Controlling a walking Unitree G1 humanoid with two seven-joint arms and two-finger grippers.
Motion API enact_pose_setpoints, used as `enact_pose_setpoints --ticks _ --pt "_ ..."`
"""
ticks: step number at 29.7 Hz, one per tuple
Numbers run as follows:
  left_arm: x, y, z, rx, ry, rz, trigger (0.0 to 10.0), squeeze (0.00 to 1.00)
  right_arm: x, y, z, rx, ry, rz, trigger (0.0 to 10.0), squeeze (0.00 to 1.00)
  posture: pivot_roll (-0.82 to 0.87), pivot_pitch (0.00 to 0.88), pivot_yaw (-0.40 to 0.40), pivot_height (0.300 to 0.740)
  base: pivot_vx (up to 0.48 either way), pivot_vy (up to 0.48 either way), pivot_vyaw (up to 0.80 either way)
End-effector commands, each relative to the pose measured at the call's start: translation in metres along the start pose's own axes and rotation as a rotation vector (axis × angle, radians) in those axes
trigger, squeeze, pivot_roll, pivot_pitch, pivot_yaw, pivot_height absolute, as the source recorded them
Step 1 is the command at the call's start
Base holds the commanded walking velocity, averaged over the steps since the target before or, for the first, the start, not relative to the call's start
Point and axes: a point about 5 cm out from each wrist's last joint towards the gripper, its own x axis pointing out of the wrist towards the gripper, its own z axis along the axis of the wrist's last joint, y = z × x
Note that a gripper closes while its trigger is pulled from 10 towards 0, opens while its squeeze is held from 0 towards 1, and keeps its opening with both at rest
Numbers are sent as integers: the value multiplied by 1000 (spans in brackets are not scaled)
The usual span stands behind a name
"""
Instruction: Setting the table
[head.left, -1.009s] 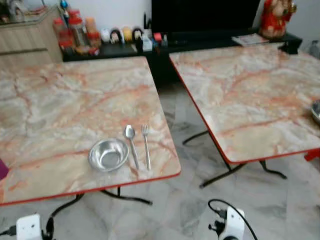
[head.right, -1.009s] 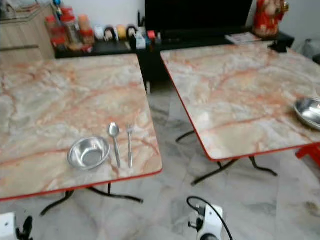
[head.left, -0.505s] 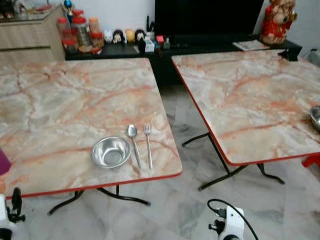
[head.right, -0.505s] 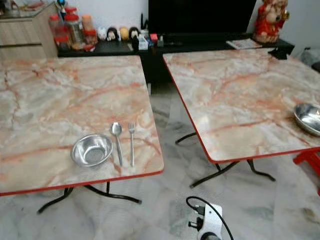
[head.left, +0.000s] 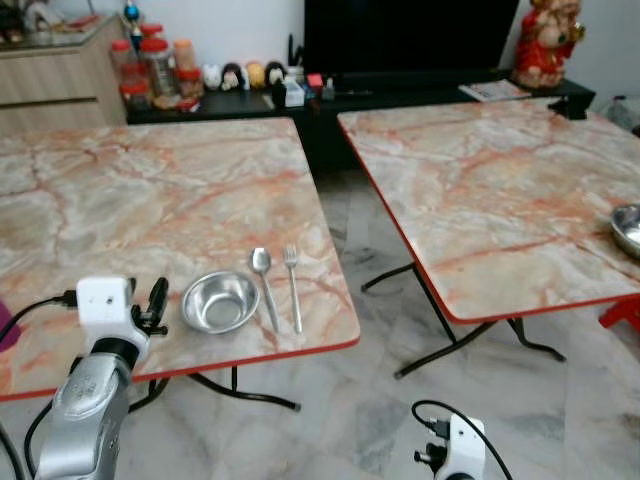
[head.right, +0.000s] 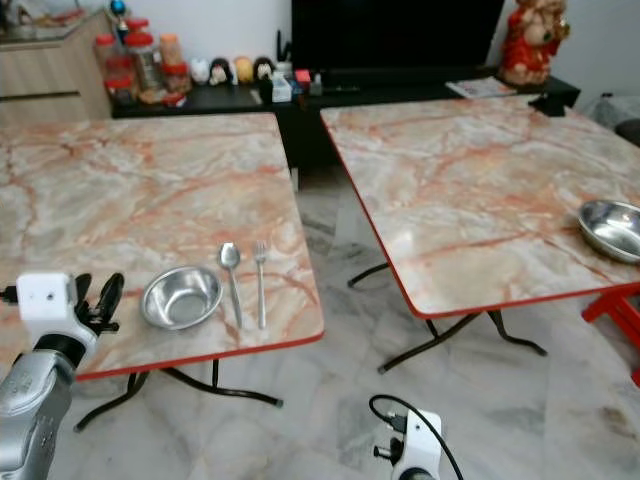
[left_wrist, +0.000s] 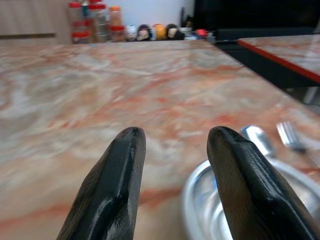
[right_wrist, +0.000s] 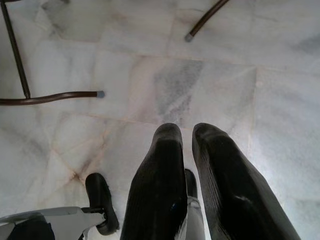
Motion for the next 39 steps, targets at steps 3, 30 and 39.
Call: enact_pose_setpoints --ticks 3,30,39 --pt "19 -15 1 -31 41 -32 10000 0 -1 -2 0 24 -11 -16 10000 0 44 0 33 740 0 0 0" --pt "56 -9 -9 165 319 -92 10000 0 0 -1 2 21 -17 -13 10000 0 23 0 39 740 0 0 0" --pt "53 1 -19 136 426 -123 10000 0 0 -1 2 26 -15 -13 10000 0 27 0 36 740 0 0 0"
